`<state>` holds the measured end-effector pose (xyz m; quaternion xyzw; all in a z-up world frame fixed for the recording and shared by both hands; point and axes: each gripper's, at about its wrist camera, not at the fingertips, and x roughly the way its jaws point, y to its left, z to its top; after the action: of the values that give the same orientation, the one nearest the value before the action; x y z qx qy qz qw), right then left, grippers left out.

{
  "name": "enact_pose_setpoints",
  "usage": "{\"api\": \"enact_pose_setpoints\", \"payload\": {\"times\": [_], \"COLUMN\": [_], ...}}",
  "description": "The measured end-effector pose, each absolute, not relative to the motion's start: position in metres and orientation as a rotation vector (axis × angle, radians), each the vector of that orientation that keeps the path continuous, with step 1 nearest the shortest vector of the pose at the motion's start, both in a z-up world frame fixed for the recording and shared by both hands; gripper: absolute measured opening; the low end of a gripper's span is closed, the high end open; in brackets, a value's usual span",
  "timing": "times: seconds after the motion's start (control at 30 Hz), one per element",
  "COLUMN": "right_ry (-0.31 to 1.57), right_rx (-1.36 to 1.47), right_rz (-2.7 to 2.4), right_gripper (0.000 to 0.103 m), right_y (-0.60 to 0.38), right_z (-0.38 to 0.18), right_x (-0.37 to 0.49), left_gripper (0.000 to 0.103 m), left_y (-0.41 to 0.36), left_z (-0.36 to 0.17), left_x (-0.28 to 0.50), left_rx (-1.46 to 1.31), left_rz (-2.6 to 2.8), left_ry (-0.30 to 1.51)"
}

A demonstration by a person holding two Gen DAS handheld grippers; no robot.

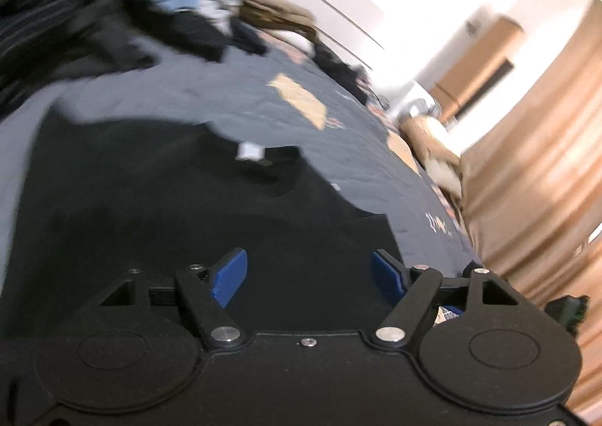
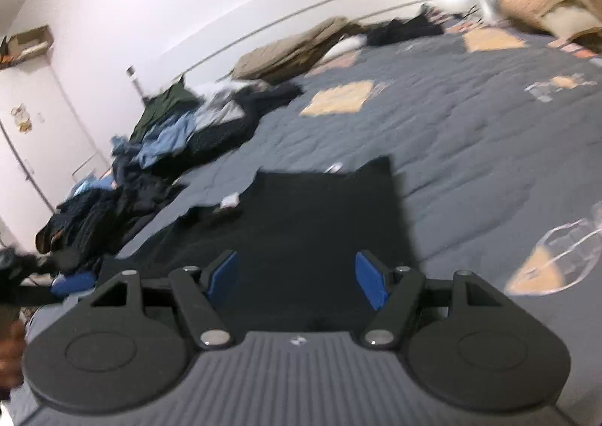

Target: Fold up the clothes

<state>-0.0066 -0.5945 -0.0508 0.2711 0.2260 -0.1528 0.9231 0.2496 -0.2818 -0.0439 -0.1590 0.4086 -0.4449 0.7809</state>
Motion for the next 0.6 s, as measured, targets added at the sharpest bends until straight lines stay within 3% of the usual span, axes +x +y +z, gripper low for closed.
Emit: {"api": "enact_pose_setpoints", "payload": {"times": [0.3,0.4,0.47,0.6], "right_ry": [0.639,0.663,0.672,0.691], "right_rx": [0.494,0.492,0.483,0.432], "right_rz": [-0.355,-0.376,-0.374,-0.364], "right_gripper": [0.068,0.068,0.068,0.068], "right_y": [-0.578,-0.583,-0.584,-0.58], "right_z": [-0.086,-0.092,-0.095,-0.097], "right_x": [0.02,0.019,0.019,0.02], "left_gripper": [0.073,0.072,0.066,0.066], "left_y": [-0.228,-0.227,-0.219,-0.194], "left_z": [-0.112,-0.121,-0.121,-0.118], "left_x": [0.262,0.27,0.274,0.287], "left_rx": [-0.59,-0.531,-0.551,-0.552], "left_rz": [-0.857,-0.866,-0.833,-0.698], "left_ry": [0.97,0.964,0.941,0.855]}}
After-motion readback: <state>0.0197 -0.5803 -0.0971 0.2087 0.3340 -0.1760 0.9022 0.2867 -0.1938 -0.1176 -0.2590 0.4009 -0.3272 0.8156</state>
